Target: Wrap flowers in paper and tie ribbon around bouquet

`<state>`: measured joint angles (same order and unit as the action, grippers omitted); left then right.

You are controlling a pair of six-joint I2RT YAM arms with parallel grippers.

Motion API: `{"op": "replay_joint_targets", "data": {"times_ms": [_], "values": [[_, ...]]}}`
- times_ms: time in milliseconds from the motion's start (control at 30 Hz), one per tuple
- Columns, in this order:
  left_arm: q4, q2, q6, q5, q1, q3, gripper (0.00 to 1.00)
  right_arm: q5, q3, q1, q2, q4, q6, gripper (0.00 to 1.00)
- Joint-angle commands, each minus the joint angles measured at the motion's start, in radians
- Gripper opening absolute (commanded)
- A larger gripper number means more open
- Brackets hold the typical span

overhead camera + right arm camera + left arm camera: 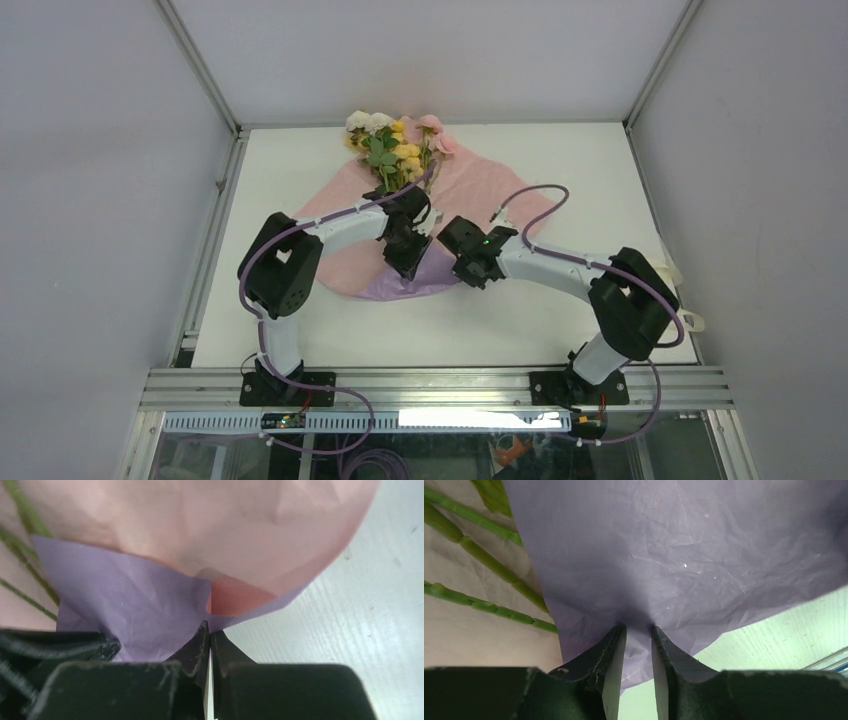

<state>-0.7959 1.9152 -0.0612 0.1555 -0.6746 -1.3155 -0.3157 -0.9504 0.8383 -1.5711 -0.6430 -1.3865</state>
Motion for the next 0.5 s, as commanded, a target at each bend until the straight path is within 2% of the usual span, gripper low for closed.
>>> {"op": "replay_joint_targets", "data": {"times_ms": [0, 167, 467], "values": [[-0.008, 0.008, 0.013, -0.02, 0.021, -0.034, 0.28, -0.34, -0.209, 0.084, -0.042, -0.23, 0.292, 0.0], [-0.008, 0.038, 0.016, 0.001, 0.033, -0.048, 0.28, -0.474, -0.325, 0.17, -0.105, -0.277, 0.476, 0.0], [-0.008, 0.079, 0.017, 0.064, 0.075, -0.073, 0.29, -0.531, -0.431, 0.327, -0.22, -0.125, 0.978, 0.0]]}}
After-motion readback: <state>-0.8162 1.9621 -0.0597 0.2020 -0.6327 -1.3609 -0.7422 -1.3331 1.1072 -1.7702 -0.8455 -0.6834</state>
